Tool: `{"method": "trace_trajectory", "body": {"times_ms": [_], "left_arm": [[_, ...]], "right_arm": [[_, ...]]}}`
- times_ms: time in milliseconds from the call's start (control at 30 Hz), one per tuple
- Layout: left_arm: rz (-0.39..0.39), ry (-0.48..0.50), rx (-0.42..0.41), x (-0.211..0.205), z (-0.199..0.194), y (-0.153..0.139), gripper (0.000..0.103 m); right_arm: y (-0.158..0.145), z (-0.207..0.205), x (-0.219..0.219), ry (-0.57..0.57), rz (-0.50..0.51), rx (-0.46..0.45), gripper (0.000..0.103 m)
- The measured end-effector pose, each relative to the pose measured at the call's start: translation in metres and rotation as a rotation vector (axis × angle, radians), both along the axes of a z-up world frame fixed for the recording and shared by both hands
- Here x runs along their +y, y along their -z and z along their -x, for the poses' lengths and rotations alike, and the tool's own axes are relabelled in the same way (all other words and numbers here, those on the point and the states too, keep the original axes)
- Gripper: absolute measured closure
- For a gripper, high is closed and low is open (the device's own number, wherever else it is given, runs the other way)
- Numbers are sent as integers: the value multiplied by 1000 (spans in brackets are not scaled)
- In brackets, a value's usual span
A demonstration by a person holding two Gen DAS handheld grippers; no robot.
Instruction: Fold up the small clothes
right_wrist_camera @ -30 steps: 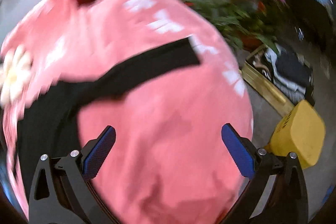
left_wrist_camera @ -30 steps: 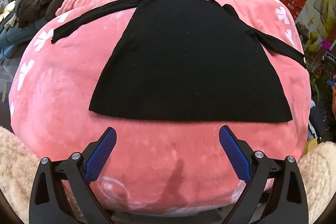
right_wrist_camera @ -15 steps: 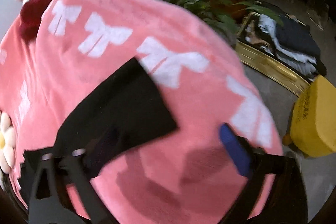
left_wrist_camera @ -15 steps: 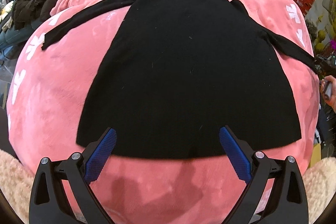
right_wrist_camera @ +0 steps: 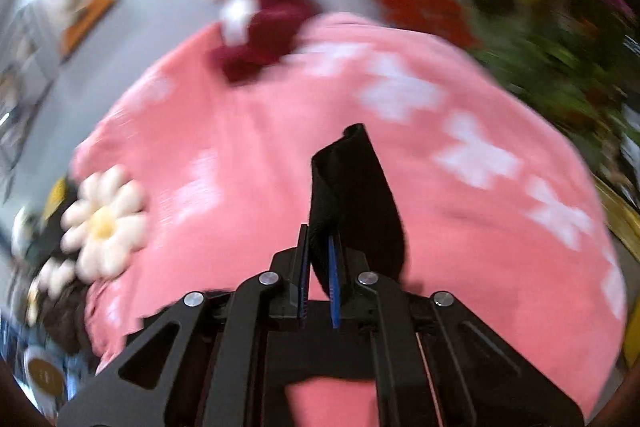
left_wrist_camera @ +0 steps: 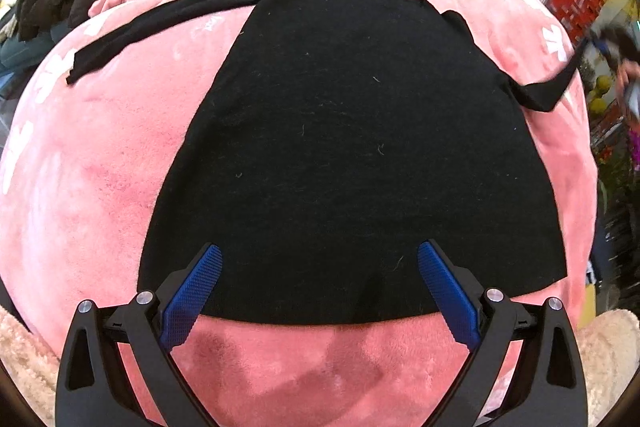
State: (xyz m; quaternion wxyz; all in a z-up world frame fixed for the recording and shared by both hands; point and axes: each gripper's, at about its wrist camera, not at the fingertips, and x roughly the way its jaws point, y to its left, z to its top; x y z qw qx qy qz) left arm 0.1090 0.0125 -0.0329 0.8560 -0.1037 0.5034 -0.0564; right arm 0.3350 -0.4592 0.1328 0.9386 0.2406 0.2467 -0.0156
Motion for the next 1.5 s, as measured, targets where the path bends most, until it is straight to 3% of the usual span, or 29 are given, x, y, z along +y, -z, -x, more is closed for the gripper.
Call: {"method": "trace_trajectory", "body": {"times_ms": [100,200,300,367,500,567,633,700,767,800,900,1033,1133,1200,1233,1267,1300,1333,1367,1400,1433,1500], "left_arm": [[37,-4,-8,4,2,-1,7],[62,-1,-21,8,6,-4,7],[91,-6,-29,14,7,-7,7],[110,-16,-34,19,4,-10,7],[141,-44,-42,30,-7,-15,7],[143,-56,-49,36,-15,-19,7],[137,-58,-58,41,-28,-24,7],[145,-52,-74,45,-44,-31,6],[185,-45,-84,45,-74,-39,6],[200,-43,-85,42,-86,-41,6],[244,-23,-107,25,-146,-53,6],[282,-3,-105,-13,-227,-56,6],[277,-64,9,-29,-284,-28,6],[327,-128,94,-28,-308,-2,6],[346,-176,118,-26,-316,8,8],[354,-202,86,-23,-318,7,8],[356,-214,39,-22,-320,1,11],[367,-196,7,-23,-324,-4,34],[384,-146,-7,-26,-333,-7,77],[406,-104,-4,-28,-340,-10,94],[410,-87,-18,-28,-346,-17,103],[360,-102,-103,-21,-345,-37,103]], "right_arm": [[-18,-20,72,-137,31,-14,96],[-13,-36,158,-274,90,8,96],[18,-54,237,-387,135,76,96],[58,-64,286,-454,171,153,95],[129,-79,339,-559,225,309,90],[149,-73,357,-601,288,344,90],[146,-58,348,-614,274,319,90],[127,-34,315,-568,253,251,75],[112,-6,277,-478,292,185,35],[105,14,250,-418,330,155,33],[102,56,190,-286,424,184,33],[122,104,124,-195,357,257,33],[136,136,101,-152,349,297,33],[145,149,98,-139,345,309,33],[150,158,95,-133,335,313,33],[155,162,94,-130,327,316,31],[161,164,91,-125,318,324,30],[165,160,89,-126,304,335,29],[169,156,88,-131,288,345,29],[172,153,87,-135,273,348,29],[172,151,89,-144,265,335,29],[169,147,94,-156,289,310,29]]}}
